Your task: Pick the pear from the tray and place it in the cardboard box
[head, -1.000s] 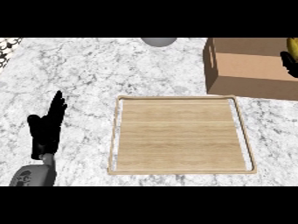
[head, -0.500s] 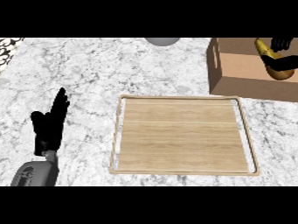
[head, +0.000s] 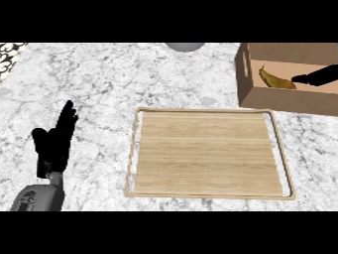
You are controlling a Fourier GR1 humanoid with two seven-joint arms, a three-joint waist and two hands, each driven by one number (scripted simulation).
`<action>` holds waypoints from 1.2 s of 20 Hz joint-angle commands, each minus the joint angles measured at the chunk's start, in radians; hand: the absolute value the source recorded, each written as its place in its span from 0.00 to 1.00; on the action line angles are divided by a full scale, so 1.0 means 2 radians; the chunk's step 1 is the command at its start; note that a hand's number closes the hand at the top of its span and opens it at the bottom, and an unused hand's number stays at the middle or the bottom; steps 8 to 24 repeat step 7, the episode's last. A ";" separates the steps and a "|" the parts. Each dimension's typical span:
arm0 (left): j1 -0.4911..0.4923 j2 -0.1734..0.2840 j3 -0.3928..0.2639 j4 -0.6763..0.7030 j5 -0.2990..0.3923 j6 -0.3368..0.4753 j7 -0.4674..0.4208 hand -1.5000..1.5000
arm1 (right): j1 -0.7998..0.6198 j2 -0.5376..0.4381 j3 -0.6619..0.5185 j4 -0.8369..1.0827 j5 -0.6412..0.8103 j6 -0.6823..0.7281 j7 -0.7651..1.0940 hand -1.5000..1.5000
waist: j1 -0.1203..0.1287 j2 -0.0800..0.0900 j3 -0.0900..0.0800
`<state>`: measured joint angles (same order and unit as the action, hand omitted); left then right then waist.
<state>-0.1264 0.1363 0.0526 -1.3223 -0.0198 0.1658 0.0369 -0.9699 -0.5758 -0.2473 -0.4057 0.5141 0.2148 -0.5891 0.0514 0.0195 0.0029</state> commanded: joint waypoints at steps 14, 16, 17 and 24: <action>-0.003 0.004 0.009 0.009 0.007 -0.008 -0.004 0.50 | -0.029 -0.071 -0.106 0.096 -0.103 0.124 -0.020 0.00 | -0.001 0.001 0.000; -0.003 0.004 0.009 0.009 0.007 -0.008 -0.004 0.50 | -0.029 -0.071 -0.106 0.096 -0.103 0.124 -0.020 0.00 | -0.001 0.001 0.000; -0.003 0.004 0.009 0.009 0.007 -0.008 -0.004 0.50 | -0.029 -0.071 -0.106 0.096 -0.103 0.124 -0.020 0.00 | -0.001 0.001 0.000; -0.003 0.004 0.009 0.009 0.007 -0.008 -0.004 0.50 | -0.029 -0.071 -0.106 0.096 -0.103 0.124 -0.020 0.00 | -0.001 0.001 0.000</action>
